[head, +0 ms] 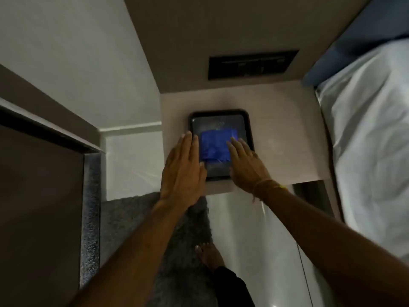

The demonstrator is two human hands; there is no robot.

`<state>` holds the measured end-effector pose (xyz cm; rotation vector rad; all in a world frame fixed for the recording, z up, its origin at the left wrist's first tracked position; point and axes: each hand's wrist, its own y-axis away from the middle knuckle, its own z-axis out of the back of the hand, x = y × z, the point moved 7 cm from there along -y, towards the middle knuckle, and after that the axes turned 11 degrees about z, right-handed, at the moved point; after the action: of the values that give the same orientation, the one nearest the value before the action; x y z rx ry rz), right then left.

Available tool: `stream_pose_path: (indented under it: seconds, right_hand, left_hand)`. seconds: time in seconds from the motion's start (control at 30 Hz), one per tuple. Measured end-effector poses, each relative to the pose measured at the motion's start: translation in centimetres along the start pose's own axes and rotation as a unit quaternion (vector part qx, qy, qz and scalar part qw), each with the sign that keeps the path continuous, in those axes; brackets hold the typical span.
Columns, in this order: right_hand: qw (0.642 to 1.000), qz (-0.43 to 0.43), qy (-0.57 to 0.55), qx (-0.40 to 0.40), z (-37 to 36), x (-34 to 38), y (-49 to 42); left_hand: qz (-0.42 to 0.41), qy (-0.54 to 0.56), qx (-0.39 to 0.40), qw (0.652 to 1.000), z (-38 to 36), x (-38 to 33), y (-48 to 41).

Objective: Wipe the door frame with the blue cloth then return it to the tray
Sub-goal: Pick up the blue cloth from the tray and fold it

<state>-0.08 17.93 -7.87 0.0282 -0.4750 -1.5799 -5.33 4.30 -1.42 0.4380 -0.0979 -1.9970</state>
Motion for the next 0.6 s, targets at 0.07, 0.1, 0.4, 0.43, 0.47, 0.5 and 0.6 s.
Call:
stream_pose_path:
  seconds: [0.07, 0.1, 0.4, 0.43, 0.47, 0.5, 0.6]
  right_hand:
    - [0.999, 0.013, 0.028, 0.011, -1.7, -0.7, -2.4]
    - [0.999, 0.013, 0.043, 0.022, -2.6, -1.2, -3.5]
    - [0.985, 0.067, 0.137, 0.087, -5.7, -2.2, -6.9]
    - [0.982, 0.069, 0.15, 0.089, -5.7, -2.2, -7.0]
    - [0.98, 0.073, 0.162, 0.086, -5.7, -2.2, -7.1]
    - [0.977, 0.078, 0.177, 0.085, -5.7, -2.1, -7.3]
    - [0.967, 0.095, 0.22, 0.091, -5.8, -1.6, -7.6]
  left_hand:
    - [0.001, -0.017, 0.001, 1.0, -2.3, 0.8, -1.8]
    - [0.004, -0.026, 0.009, 1.0, -3.6, 1.4, -2.7]
    - [-0.006, -0.017, 0.051, 0.999, -8.1, 2.6, -5.9]
    - [-0.007, -0.011, 0.055, 0.998, -8.2, 2.7, -5.9]
    - [-0.007, -0.003, 0.056, 0.998, -8.2, 2.8, -5.9]
    - [-0.005, 0.006, 0.054, 0.998, -8.1, 3.0, -6.0]
    - [0.003, 0.029, 0.049, 0.998, -7.6, 3.6, -6.3]
